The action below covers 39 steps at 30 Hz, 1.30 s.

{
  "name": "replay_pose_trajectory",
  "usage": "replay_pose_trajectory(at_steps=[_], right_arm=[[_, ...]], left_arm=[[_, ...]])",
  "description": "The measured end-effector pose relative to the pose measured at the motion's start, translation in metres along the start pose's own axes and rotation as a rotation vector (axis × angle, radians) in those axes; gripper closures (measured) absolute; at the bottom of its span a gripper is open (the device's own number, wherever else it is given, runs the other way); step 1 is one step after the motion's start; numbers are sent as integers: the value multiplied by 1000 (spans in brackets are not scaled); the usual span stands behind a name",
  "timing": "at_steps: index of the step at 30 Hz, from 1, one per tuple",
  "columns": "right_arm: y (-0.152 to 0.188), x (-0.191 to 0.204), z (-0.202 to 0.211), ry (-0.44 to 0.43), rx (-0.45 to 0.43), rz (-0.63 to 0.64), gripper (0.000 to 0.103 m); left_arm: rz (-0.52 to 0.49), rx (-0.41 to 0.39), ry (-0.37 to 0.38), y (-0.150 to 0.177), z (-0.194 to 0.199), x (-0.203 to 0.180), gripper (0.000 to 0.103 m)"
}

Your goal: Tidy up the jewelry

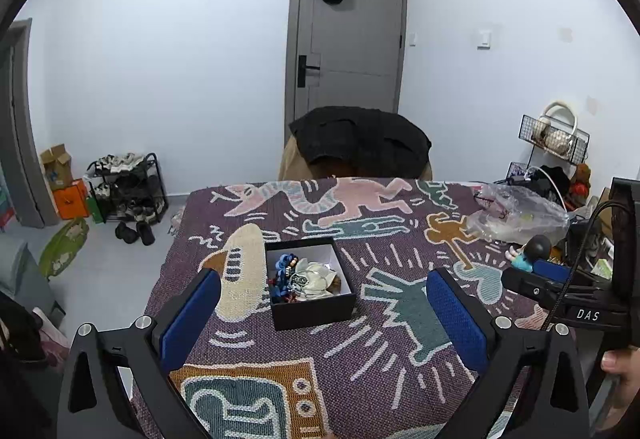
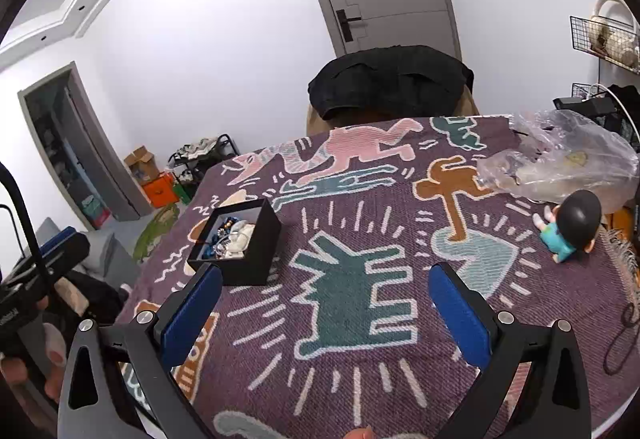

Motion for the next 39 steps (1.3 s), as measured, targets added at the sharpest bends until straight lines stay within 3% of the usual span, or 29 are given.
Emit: replay_pose_trajectory(at_steps=[11,39], right_arm=[[8,6,18,13,-13,29,0],[22,-7,4,14,25,14,0]], left_arm=[[-14,-1,2,7,8,-3,0],[7,24,14,18,-1,1,0]])
Point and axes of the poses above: each gripper's, at about its wrist camera, not at the fingertips, and z roughly against the way its jaws point, x to its left, y to its underside, the point moved 2 cm from there along -z, roughly the way its jaws point, and after that the axes turned 1 degree about -x, right-handed, at the moved point
